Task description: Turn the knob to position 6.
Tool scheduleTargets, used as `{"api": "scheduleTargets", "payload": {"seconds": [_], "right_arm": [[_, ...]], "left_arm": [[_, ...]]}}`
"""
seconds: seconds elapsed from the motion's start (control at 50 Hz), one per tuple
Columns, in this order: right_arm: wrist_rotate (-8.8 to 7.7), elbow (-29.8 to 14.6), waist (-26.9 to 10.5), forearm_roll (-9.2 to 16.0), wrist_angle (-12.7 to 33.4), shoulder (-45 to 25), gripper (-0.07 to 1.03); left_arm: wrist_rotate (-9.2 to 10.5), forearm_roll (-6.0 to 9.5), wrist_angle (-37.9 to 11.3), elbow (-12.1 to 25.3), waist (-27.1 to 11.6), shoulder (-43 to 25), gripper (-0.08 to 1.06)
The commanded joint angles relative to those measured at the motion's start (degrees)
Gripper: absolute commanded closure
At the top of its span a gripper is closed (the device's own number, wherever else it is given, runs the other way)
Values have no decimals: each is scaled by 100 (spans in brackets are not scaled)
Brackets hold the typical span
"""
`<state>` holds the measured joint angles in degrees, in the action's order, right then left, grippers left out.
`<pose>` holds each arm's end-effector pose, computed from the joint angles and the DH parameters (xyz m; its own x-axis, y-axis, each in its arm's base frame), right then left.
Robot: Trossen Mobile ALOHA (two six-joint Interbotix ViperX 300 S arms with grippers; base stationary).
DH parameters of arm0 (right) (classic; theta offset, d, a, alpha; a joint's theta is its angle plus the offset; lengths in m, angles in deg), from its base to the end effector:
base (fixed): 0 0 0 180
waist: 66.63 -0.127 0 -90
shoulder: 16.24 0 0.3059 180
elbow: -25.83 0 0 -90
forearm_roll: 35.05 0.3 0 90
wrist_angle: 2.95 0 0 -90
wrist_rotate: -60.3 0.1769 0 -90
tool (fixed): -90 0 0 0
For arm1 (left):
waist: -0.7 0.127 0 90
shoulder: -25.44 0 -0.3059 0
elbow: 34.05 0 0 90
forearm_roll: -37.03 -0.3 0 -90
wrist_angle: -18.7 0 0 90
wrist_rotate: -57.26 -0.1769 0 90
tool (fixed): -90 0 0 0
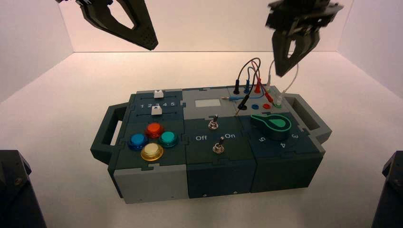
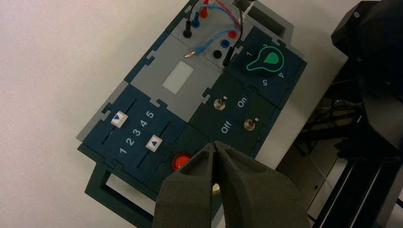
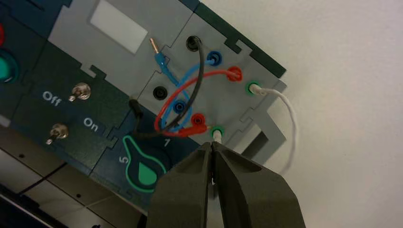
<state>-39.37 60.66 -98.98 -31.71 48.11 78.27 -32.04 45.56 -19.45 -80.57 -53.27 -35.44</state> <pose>0.2167 0.1467 0.1058 0.1029 0.1188 -0.9876 -0.6456 0.7633 0.0246 0.1268 -0.2019 0.1598 0.2598 -0.5130 -0.8181 0.7666 0.6248 -0.1483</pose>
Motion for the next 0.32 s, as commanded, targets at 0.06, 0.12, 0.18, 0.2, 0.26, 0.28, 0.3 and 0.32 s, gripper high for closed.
{"api": "scheduleTargets", "payload": {"seconds": [0.06, 0.12, 0.18, 0.2, 0.26, 0.28, 0.3, 0.32], "right_arm": [[26, -26, 0, 9, 114, 457, 99], [26, 35, 0, 26, 167, 589, 99], [26, 62, -9, 62, 193, 668, 99], [26, 79, -9, 88, 220, 694, 99], [26, 123, -18, 167, 308, 765, 99], [26, 141, -18, 202, 343, 791, 99], [26, 158, -35, 220, 352, 791, 99], [26, 202, -44, 272, 396, 853, 99]], "left_arm": [[-18, -70, 53, 70, -26, -18, 101], [-18, -70, 53, 70, -26, -53, 101], [-18, -79, 62, 79, -26, -62, 101], [-18, -70, 62, 79, -26, -62, 101], [0, -70, 79, 88, -26, -62, 101], [0, -70, 88, 97, -26, -62, 101], [0, -70, 88, 97, -18, -62, 101], [0, -70, 97, 97, -26, -62, 101]]}}
